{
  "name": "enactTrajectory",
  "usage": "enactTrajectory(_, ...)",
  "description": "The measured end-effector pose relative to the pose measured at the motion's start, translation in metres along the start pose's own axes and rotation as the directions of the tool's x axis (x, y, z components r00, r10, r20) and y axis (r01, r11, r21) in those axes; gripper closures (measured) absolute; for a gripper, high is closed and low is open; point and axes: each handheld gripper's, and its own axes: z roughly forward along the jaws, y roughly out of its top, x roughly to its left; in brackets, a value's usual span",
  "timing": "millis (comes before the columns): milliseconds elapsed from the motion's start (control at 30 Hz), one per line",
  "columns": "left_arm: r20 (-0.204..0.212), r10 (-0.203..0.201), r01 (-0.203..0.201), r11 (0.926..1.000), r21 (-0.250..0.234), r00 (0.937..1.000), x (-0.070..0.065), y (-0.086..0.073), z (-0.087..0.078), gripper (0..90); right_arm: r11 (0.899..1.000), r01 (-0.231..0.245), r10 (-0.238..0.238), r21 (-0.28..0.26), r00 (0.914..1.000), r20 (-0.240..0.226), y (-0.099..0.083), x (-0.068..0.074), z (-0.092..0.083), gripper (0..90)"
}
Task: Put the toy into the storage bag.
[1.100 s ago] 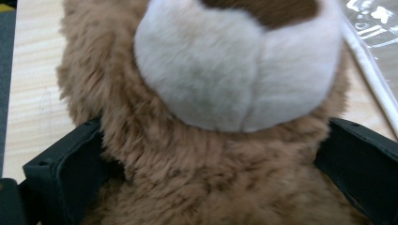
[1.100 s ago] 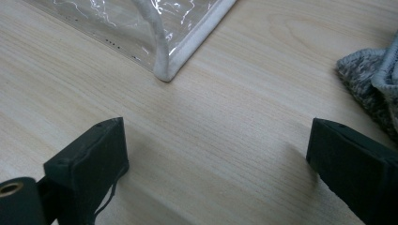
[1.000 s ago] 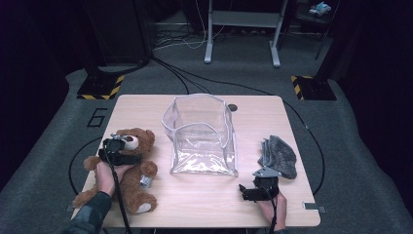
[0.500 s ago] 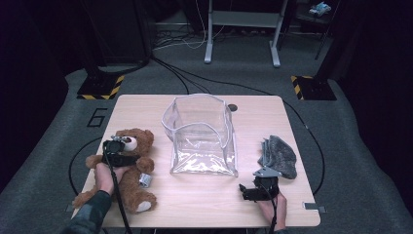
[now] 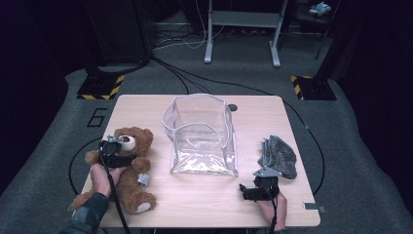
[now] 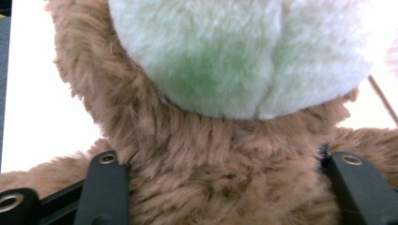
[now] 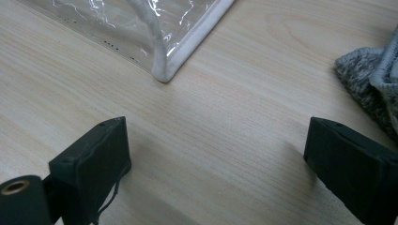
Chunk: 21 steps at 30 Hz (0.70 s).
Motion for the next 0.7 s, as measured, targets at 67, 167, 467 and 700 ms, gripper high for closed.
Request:
enactTrajectory(67, 0.002, -0.006, 0.006, 0.9995, -0.031, 1.0, -0.001, 0.001, -0.006, 43.2, 1.0, 0.0, 0.0, 0.0, 1.0, 0.0, 0.0, 0.0, 0.0, 6.5)
enactTrajectory(167, -0.003, -0.018, 0.018, 0.9959, -0.088, 0.9998, -0.002, 0.002, -0.012, 44.9, 1.0, -0.001, 0.001, 0.0, 1.0, 0.001, 0.0, 0.0, 0.0, 6.6)
enactTrajectory(467, 0.003, -0.028, 0.028, 0.9815, -0.189, 0.9996, -0.001, 0.011, -0.028, 46.3, 1.0, 0.001, -0.001, 0.0, 1.0, -0.001, 0.0, 0.0, 0.0, 6.8)
enactTrajectory(700, 0.006, -0.032, 0.033, 0.9631, -0.267, 0.9995, -0.003, 0.021, -0.04, 47.3, 1.0, 0.003, -0.003, 0.001, 1.0, -0.002, 0.0, 0.0, 0.0, 6.9)
